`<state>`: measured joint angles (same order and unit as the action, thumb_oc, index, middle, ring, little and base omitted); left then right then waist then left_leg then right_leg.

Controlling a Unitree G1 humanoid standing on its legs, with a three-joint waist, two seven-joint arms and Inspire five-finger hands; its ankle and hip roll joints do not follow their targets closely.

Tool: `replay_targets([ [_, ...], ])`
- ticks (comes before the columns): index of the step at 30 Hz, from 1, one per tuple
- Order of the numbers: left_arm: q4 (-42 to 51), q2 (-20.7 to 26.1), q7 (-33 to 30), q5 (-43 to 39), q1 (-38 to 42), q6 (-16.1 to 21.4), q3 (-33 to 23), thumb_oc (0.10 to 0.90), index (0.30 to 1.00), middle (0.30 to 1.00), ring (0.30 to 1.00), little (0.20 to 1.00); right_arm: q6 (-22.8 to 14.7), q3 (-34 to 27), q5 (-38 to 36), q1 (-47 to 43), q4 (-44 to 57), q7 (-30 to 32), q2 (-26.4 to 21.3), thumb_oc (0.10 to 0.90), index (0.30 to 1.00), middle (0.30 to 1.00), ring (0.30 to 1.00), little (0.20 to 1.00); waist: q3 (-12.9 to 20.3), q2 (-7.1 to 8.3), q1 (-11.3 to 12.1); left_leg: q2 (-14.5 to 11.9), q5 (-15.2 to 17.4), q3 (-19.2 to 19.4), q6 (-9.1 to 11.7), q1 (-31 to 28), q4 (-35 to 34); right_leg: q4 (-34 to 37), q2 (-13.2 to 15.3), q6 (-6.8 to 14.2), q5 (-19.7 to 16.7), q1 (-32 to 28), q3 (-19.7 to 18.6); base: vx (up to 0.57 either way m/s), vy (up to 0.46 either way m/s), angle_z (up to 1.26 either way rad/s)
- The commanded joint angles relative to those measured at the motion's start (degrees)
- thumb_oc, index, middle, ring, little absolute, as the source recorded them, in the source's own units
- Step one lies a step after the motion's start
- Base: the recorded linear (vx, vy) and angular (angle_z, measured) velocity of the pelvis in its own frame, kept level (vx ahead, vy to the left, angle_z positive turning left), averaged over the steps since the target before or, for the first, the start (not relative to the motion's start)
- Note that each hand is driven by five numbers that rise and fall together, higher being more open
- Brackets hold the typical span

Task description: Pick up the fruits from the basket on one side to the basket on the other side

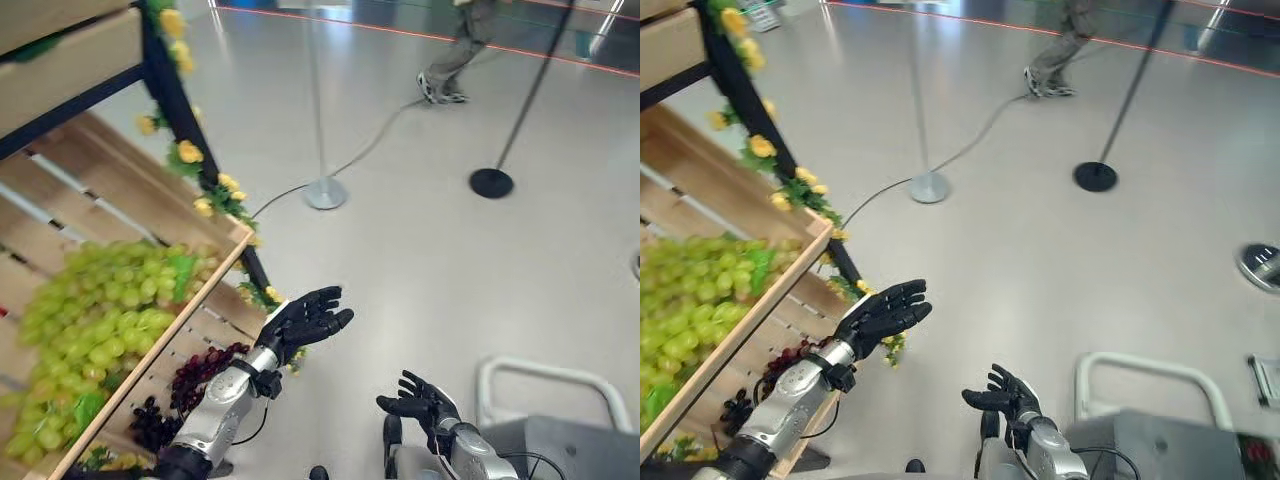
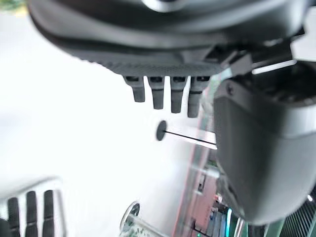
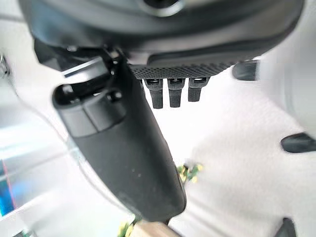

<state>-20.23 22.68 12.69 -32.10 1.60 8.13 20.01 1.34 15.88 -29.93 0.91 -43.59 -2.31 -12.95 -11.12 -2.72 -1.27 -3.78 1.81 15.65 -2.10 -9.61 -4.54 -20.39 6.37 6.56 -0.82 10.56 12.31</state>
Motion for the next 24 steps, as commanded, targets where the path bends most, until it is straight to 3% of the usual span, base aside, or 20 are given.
replay_targets([
  [1, -2.4, -0.7, -3.9, 2.8, 2.5, 10.1, -0.9, 0.800, 0.900, 0.900, 0.900, 0.900, -5.0, -1.1, -2.3, -1.5, -3.3, -4.3, -0.5, 0.800, 0.900, 0.900, 0.900, 0.900, 2.5, 3.22, 2.9, 1.6, -1.1, -2.4, 2.2, 5.8, 3.7, 16.4, 1.7, 0.4, 0.9, -15.3, 1.7, -0.05, -0.181, -0.45],
  [5, -13.2, -4.8, -6.5, 4.7, 2.9, 6.8, 0.2, 0.800, 0.900, 0.900, 0.900, 0.900, -1.3, -1.0, -4.1, -4.5, -9.0, -4.0, -0.4, 0.800, 0.900, 0.900, 0.900, 0.900, 3.2, 4.51, 3.3, 2.4, -0.9, -5.8, 3.3, 7.2, 5.2, 24.3, -0.9, -0.8, -1.3, -16.5, -2.5, -0.02, -0.153, -0.59],
  [10, -26.1, -8.3, -4.6, 7.6, 1.2, 4.6, -0.8, 0.800, 0.900, 0.900, 0.900, 0.900, 1.8, -2.3, -4.7, -5.3, -15.5, -3.7, 0.2, 0.800, 0.900, 0.900, 0.900, 0.900, 4.8, 4.23, 3.7, 3.8, -0.3, -11.2, 3.3, 6.3, 4.6, 24.7, -1.4, -1.6, -1.2, -16.6, -5.0, 0.06, -0.009, -0.64],
  [13, -34.4, -10.4, -2.9, 10.3, 2.1, 2.6, -0.2, 0.800, 0.900, 0.900, 0.900, 0.900, 2.0, -4.6, -6.1, -5.5, -21.2, -2.8, 1.4, 0.800, 0.900, 0.900, 0.900, 0.900, 5.7, 3.44, 2.6, 3.4, -0.7, -9.6, 3.1, 4.3, 1.9, 24.8, -1.5, -1.5, -0.8, -17.2, -4.2, 0.05, 0.036, -0.30],
  [15, -39.0, -11.6, -2.9, 10.5, 2.4, 2.8, 0.1, 0.800, 0.900, 0.900, 0.900, 0.900, 1.3, -5.7, -4.7, -5.5, -24.0, -1.5, 2.1, 0.800, 0.900, 0.900, 0.900, 0.900, 6.3, 3.04, 2.3, 3.4, -0.8, -9.6, 3.1, 3.5, 0.7, 25.1, -1.6, -1.4, -0.7, -17.3, -4.0, 0.04, 0.056, -0.02],
  [17, -45.3, -13.6, -3.5, 9.3, 2.5, 0.5, -0.6, 0.800, 0.900, 0.900, 0.900, 0.900, 1.7, -7.1, -2.7, -5.7, -27.7, 0.5, 2.9, 0.800, 0.900, 0.900, 0.900, 0.900, 7.1, 2.56, 1.9, 3.4, -0.4, -9.6, 2.9, 2.7, 0.1, 25.2, -1.6, -1.3, -0.5, -17.4, -3.9, 0.05, 0.052, 0.01],
  [20, -48.3, -14.4, -3.9, 10.6, 2.2, -1.1, -2.0, 0.800, 0.900, 0.900, 0.900, 0.900, 1.6, -6.8, 1.4, -5.4, -28.9, 0.7, 3.6, 0.800, 0.900, 0.900, 0.900, 0.900, 7.5, 2.48, 1.8, 3.3, -0.2, -9.4, 2.9, 2.2, -0.1, 25.4, -1.4, -1.3, -0.4, -17.7, -3.7, 0.03, 0.007, 0.03],
  [24, -49.5, -14.8, -4.9, 10.5, 1.5, -0.4, -2.4, 0.800, 0.900, 0.900, 0.900, 0.900, 1.7, -4.9, 4.8, -5.2, -28.6, 0.4, 4.0, 0.800, 0.900, 0.900, 0.900, 0.900, 8.0, 2.60, 2.0, 3.2, -0.3, -9.7, 2.9, 2.1, -0.5, 25.4, -1.6, -1.3, -0.2, -17.8, -3.5, 0.00, -0.010, 0.04],
])
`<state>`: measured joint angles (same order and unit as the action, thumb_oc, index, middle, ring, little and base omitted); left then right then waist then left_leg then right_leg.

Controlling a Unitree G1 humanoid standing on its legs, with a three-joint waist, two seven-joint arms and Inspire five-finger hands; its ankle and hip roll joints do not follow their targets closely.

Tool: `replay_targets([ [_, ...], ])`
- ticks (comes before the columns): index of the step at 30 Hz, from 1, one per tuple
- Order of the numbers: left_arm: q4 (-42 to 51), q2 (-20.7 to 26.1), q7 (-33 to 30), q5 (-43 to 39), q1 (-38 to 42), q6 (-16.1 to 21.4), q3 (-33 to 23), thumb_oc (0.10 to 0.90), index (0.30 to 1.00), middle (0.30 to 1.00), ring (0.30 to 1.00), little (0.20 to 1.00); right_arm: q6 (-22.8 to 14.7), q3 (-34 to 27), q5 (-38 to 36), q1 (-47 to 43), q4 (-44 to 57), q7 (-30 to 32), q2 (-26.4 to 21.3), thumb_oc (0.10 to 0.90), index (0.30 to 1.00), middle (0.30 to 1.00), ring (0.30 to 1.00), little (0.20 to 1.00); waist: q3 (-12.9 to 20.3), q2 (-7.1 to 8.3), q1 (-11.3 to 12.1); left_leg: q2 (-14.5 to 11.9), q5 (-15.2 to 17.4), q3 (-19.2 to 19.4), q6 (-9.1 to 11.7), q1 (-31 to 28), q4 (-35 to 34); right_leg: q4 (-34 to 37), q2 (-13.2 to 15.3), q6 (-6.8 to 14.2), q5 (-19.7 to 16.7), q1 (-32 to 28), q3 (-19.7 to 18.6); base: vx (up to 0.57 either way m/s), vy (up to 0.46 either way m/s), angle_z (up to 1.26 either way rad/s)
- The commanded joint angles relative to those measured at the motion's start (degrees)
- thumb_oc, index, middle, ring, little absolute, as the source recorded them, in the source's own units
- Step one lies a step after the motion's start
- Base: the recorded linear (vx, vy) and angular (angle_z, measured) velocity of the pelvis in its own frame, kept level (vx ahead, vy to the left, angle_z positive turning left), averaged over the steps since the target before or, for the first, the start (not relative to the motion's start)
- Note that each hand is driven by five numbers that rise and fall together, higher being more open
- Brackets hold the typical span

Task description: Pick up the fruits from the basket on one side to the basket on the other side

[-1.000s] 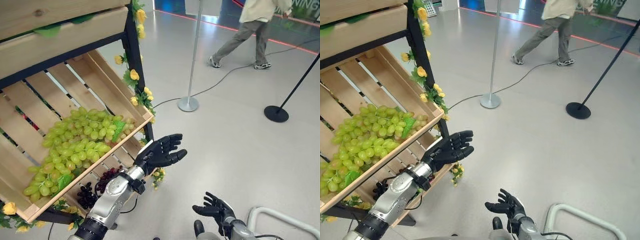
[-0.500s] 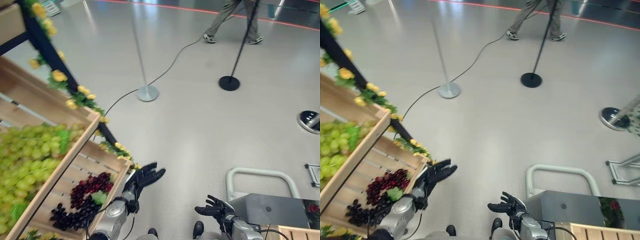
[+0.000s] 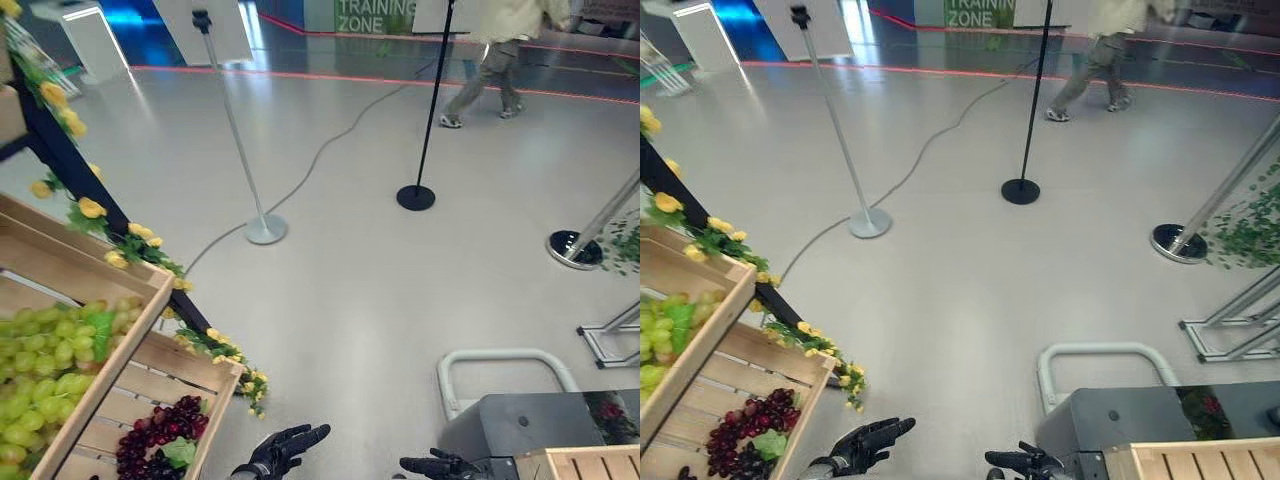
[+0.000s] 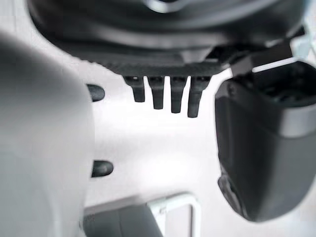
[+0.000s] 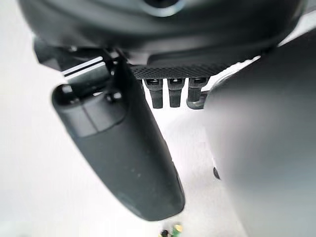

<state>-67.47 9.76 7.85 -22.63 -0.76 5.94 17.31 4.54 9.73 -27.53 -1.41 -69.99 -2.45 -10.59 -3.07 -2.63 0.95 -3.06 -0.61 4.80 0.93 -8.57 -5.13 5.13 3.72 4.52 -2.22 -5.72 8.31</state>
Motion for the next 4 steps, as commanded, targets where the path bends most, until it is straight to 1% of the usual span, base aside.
replay_targets([
  [1, -2.2, -2.0, -0.4, 1.2, 3.5, 2.2, 0.1, 0.800, 0.900, 0.900, 0.900, 0.900, -0.9, 2.0, 3.2, -2.8, -2.1, 0.3, 1.8, 0.800, 0.900, 0.900, 0.900, 0.900, 0.0, 2.63, -0.1, 2.4, 2.2, 1.2, -0.1, 1.0, 0.1, -0.1, 1.0, 0.7, 1.3, -1.6, 0.6, 0.00, 0.000, 0.00],
  [4, -1.9, -2.0, -1.4, 1.7, 3.2, 3.3, 0.2, 0.800, 0.900, 0.900, 0.900, 0.900, -0.2, 2.5, 4.3, -2.6, -2.3, 0.5, 1.7, 0.800, 0.900, 0.900, 0.900, 0.900, -0.2, 2.81, 0.2, 2.3, 2.2, 1.0, -0.1, 0.9, 0.2, -0.1, 0.9, 0.5, 1.3, -1.8, 0.9, 0.00, 0.000, 0.00],
])
